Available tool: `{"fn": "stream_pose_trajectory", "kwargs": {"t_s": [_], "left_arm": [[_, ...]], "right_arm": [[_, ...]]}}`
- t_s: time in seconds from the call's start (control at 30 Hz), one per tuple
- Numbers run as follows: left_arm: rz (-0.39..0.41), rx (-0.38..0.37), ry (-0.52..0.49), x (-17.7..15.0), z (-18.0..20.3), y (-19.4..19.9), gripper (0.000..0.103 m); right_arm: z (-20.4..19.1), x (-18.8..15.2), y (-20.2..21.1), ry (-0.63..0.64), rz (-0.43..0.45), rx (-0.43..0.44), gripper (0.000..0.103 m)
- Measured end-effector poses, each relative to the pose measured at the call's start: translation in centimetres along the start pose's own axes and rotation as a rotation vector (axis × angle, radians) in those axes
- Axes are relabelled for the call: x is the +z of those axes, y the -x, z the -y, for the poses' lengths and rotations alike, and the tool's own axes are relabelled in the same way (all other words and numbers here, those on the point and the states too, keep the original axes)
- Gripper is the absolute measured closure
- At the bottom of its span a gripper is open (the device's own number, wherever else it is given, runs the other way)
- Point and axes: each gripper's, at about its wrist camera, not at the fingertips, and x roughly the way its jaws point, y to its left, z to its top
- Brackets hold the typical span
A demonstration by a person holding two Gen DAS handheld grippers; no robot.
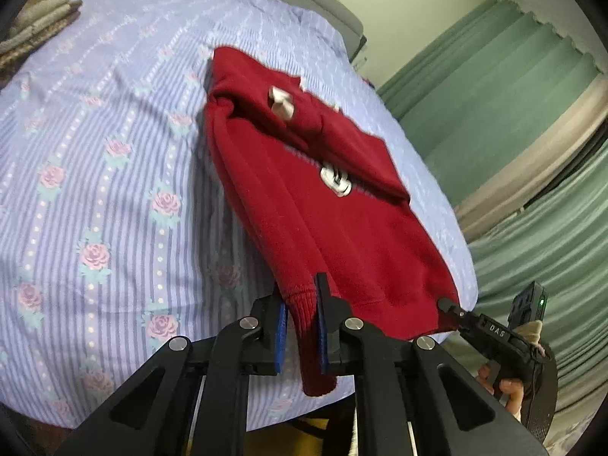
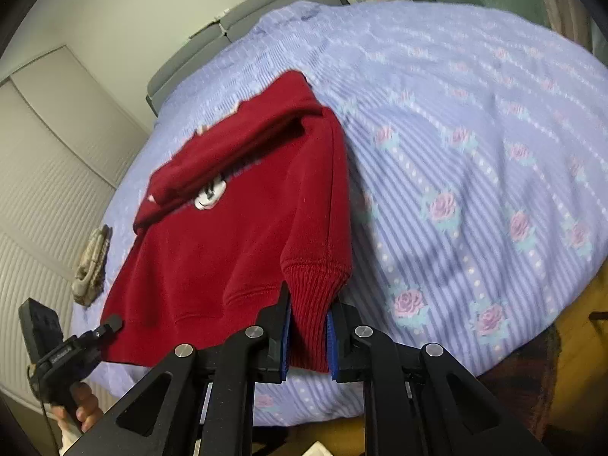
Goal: Fold small clothes
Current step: 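Grasp the hem with both tools and lift it toward the collar, then carry the hem over the body with both tools and release it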
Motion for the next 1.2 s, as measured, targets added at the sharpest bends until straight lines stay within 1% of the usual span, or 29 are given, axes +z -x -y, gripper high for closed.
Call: {"fn": "stream_pose_trajectory", "kwargs": {"t_s": [0.13,0.2,0.33,0.47,0.53,0.67,0.8,0.9,1.03,1.07,1.2], "left_arm": [[0.052,-0.010,0.003,0.5,0.8,1.6,0.089],[0.065,-0.004,0.004,0.8,1.2,2.0,0.089],[0.091,0.006,0.026,1.2,1.5,2.7,0.090],[0.134,0.017,-0.002,2.1,3.1,3.5,0.090],[0.159,0.019,-0.017,3.2,3.9,3.9,0.090],[0.214,-0.014,-0.007,5.5,4.8,4.3,0.090],[0.277,-0.022,0.018,8.5,5.3,4.1,0.090],[0.312,-0.018,0.042,11.0,5.3,3.9,0.090],[0.351,0.013,0.085,14.6,5.0,3.0,0.090],[0.354,0.011,0.103,15.5,4.7,2.7,0.090],[0.349,0.048,0.165,18.5,3.7,0.6,0.090]], "right_arm": [[-0.3,0.6,1.6,-0.018,0.037,0.021,0.087],[-0.4,0.8,2.1,-0.029,0.048,0.041,0.087],[-0.6,1.0,2.6,-0.044,0.060,0.055,0.087],[-1.0,1.6,3.2,-0.072,0.081,0.098,0.087],[-1.3,2.4,3.8,-0.083,0.108,0.124,0.088],[-2.3,4.9,4.7,-0.088,0.176,0.168,0.088],[-3.5,8.1,4.3,-0.110,0.234,0.209,0.088],[-4.6,10.5,3.8,-0.113,0.265,0.215,0.088],[-6.1,14.0,3.0,-0.131,0.293,0.227,0.088],[-6.6,15.1,2.5,-0.130,0.301,0.227,0.088],[-7.8,18.1,0.7,-0.119,0.314,0.224,0.088]]}}
